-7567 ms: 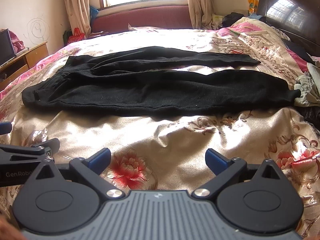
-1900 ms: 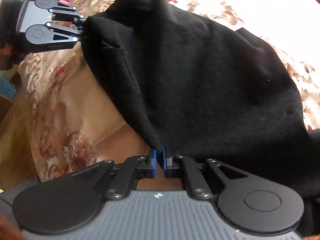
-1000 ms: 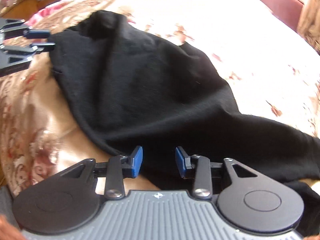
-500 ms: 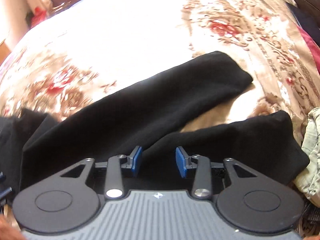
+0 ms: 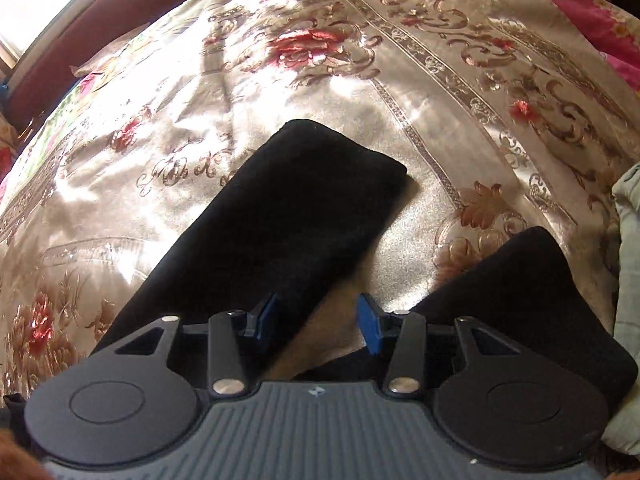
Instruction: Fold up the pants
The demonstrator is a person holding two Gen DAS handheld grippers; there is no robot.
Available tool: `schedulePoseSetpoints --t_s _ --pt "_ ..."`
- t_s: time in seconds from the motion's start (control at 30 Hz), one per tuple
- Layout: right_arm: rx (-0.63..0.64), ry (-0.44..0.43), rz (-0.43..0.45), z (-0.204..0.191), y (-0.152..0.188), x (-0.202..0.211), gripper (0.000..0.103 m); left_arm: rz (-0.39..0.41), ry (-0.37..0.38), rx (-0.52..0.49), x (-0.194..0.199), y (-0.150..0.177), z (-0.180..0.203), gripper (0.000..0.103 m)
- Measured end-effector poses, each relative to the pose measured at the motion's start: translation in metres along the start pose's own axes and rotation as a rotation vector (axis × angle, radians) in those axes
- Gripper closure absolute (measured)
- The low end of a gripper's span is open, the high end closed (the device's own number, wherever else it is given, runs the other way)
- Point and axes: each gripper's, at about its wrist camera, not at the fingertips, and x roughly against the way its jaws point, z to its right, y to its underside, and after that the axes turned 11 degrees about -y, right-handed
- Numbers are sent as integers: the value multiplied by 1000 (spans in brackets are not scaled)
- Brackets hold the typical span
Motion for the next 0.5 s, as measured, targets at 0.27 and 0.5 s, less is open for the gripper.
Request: schedulePoseSetpoints --t_s 0.27,0.5 --pt "29 -58 51 -2 -12 -11 87 38 -28 -87 -6 2 21 50" --pt "-8 -264 150 -7 -28 57 95 75 -13 -57 1 -11 8 72"
